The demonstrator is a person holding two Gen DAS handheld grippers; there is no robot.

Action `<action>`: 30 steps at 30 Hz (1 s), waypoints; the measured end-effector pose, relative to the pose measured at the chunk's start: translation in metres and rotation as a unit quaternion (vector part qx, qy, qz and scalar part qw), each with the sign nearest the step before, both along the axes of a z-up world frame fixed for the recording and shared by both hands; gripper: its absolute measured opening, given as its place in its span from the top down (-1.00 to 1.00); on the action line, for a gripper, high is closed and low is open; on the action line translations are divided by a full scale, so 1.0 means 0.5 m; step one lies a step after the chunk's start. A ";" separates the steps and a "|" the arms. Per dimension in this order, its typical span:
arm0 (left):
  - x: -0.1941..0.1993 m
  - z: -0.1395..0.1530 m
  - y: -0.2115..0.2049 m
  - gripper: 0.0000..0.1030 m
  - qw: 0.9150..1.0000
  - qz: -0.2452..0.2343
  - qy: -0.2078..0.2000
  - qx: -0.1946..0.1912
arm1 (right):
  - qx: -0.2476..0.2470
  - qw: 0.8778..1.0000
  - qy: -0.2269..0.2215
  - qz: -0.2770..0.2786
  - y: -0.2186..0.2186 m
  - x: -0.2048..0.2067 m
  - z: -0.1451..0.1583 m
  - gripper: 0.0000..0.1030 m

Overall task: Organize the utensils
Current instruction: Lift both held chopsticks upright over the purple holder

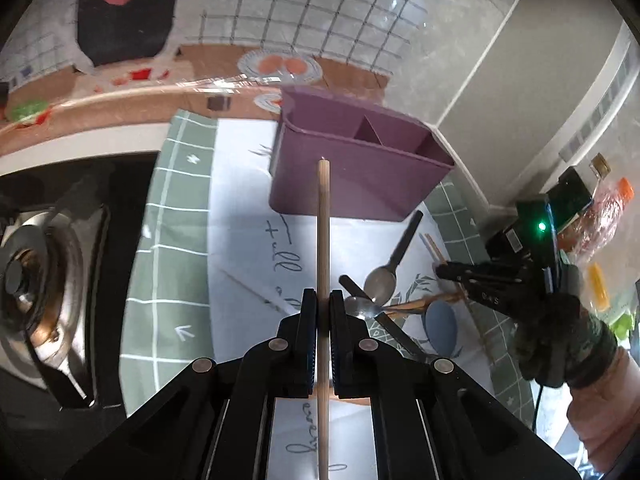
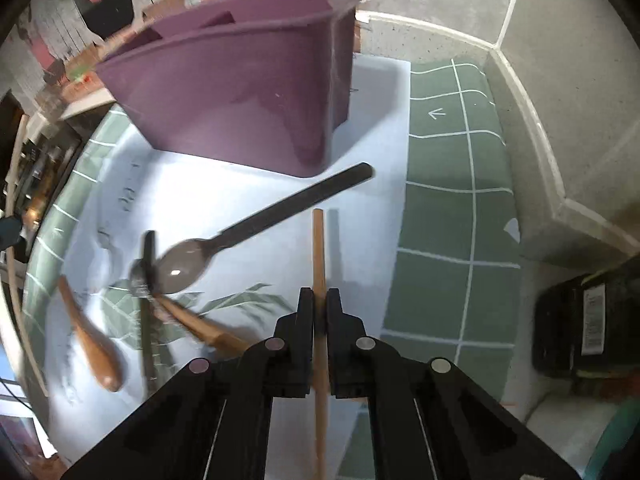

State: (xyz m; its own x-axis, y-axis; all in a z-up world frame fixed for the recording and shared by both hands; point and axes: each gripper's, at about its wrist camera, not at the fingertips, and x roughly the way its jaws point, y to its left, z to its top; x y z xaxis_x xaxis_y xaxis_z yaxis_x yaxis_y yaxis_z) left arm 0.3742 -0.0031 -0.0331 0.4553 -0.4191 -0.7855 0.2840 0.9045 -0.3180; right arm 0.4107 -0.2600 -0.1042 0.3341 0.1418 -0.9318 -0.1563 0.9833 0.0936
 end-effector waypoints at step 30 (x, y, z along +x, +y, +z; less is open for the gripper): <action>0.131 0.494 -0.053 0.89 0.923 0.046 -0.368 -0.100 | 0.062 0.876 -0.477 -0.030 0.077 -0.008 0.661 0.90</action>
